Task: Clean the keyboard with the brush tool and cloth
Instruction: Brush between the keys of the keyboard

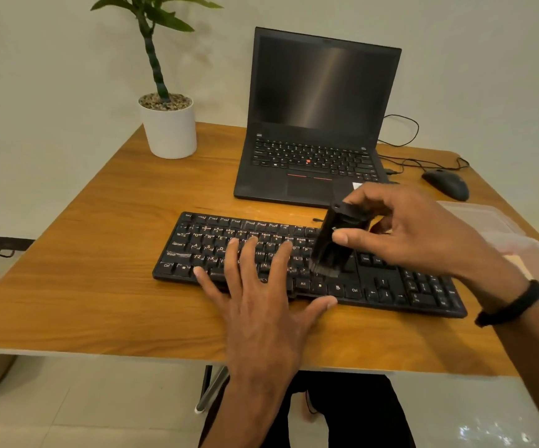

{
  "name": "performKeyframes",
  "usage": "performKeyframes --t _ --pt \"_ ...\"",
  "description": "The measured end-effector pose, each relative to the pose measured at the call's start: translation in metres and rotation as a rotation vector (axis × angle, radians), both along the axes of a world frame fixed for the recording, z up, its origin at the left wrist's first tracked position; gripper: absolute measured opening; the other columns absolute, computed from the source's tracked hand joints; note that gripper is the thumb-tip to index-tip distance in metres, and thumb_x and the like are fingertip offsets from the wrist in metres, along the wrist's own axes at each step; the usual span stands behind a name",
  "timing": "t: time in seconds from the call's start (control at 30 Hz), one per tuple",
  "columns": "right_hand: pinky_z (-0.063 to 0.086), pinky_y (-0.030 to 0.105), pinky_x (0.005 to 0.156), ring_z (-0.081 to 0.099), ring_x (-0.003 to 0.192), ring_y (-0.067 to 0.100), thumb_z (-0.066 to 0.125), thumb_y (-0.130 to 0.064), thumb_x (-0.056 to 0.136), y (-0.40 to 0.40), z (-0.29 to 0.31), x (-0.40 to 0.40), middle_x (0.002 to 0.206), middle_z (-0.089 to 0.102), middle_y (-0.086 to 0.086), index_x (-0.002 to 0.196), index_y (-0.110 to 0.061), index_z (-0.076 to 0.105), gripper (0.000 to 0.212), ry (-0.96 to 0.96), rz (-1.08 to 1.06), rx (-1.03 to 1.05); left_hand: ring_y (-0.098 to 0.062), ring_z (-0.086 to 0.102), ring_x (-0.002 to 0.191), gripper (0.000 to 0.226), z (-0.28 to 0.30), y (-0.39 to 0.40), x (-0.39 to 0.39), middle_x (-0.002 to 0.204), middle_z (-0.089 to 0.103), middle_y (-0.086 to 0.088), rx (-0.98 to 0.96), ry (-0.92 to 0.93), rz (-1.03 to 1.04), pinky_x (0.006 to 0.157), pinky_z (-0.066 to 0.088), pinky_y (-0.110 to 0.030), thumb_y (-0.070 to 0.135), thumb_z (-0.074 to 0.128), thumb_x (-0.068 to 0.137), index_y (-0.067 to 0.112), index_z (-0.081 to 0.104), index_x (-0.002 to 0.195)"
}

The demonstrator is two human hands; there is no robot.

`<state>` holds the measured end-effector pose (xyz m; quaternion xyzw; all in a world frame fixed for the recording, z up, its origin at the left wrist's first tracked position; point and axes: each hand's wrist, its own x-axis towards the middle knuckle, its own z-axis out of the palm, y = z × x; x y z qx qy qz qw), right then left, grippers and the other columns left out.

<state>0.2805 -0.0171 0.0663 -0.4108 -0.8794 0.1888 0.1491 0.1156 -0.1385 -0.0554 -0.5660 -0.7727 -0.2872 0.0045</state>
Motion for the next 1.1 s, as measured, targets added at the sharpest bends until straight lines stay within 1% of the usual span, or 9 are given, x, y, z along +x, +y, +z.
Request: performKeyframes --t 0.13,0.23,0.33,0.43,0.6,0.83,0.93,1.0,1.1 --pt "0.06 0.035 0.08 0.067 0.1 0.003 0.072 -0.057 0.078 -0.003 0.003 0.009 0.102 0.072 -0.017 0.109 -0.037 0.069 0.038 -0.015 0.038 -0.137 -0.036 0.016 0.156 0.106 0.002 0.004 0.008 0.161 0.036 -0.014 -0.052 0.059 0.032 0.116 -0.008 -0.071 0.094 0.053 0.066 0.04 0.031 0.155" --pt "0.053 0.022 0.078 0.065 0.096 0.002 0.074 -0.047 0.084 0.01 -0.005 0.008 0.101 0.067 -0.019 0.112 -0.029 0.066 0.034 0.066 -0.146 0.028 -0.037 0.015 0.157 0.102 0.0 0.005 0.009 0.162 0.036 -0.016 -0.05 0.067 0.034 0.116 -0.003 -0.075 0.093 0.049 0.071 0.039 0.031 0.156" --pt "0.052 0.027 0.085 0.063 0.098 0.012 0.078 -0.034 0.087 0.021 -0.011 0.004 0.106 0.065 -0.01 0.117 -0.026 0.061 0.036 0.1 -0.321 0.195 -0.037 0.016 0.157 0.102 -0.002 0.004 0.009 0.162 0.036 -0.016 -0.059 0.066 0.036 0.117 -0.001 -0.075 0.094 0.046 0.072 0.038 0.033 0.156" --pt "0.058 0.034 0.089 0.066 0.101 0.01 0.08 -0.037 0.084 0.012 -0.013 -0.003 0.107 0.067 -0.012 0.11 -0.03 0.061 0.033 0.128 -0.219 0.059 -0.038 0.02 0.156 0.106 -0.002 0.005 0.009 0.161 0.038 -0.016 -0.048 0.052 0.042 0.116 0.003 -0.076 0.093 0.05 0.07 0.037 0.031 0.157" --pt "0.061 0.03 0.079 0.07 0.09 0.002 0.077 -0.046 0.083 -0.003 0.0 -0.016 0.096 0.073 -0.014 0.104 -0.033 0.069 0.027 0.119 -0.07 -0.083 -0.037 0.017 0.156 0.119 -0.003 0.005 0.01 0.164 0.033 -0.014 -0.004 0.022 0.044 0.117 -0.003 -0.074 0.093 0.055 0.065 0.04 0.011 0.163" --pt "0.034 0.007 0.065 0.056 0.09 0.007 0.074 -0.044 0.088 0.007 -0.007 -0.034 0.103 0.064 -0.009 0.124 -0.022 0.064 0.043 -0.026 -0.29 0.289 -0.04 0.023 0.154 0.123 0.0 0.003 0.009 0.162 0.036 -0.016 0.012 0.008 0.042 0.117 -0.002 -0.071 0.093 0.053 0.065 0.037 0.006 0.164" --pt "0.047 0.014 0.065 0.063 0.082 0.003 0.078 -0.056 0.079 0.001 -0.01 -0.039 0.094 0.066 -0.019 0.111 -0.03 0.067 0.042 0.054 -0.211 0.211 -0.039 0.022 0.155 0.125 0.0 0.003 0.009 0.163 0.035 -0.015 0.033 -0.013 0.044 0.117 -0.002 -0.07 0.092 0.054 0.064 0.038 0.003 0.164" --pt "0.061 0.028 0.069 0.071 0.08 0.006 0.079 -0.06 0.074 0.0 -0.004 -0.038 0.089 0.073 -0.012 0.101 -0.033 0.07 0.04 0.115 -0.114 0.019 -0.038 0.02 0.155 0.127 0.0 0.003 0.009 0.164 0.032 -0.014 0.048 -0.031 0.045 0.118 -0.003 -0.071 0.092 0.058 0.064 0.038 0.001 0.164" --pt "0.064 0.047 0.075 0.076 0.082 0.015 0.077 -0.061 0.074 -0.002 0.0 -0.036 0.091 0.078 -0.004 0.101 -0.032 0.074 0.04 0.135 0.012 -0.239 -0.038 0.017 0.156 0.129 -0.001 0.003 0.009 0.165 0.029 -0.013 0.06 -0.047 0.045 0.118 -0.004 -0.072 0.091 0.06 0.064 0.039 -0.003 0.164"
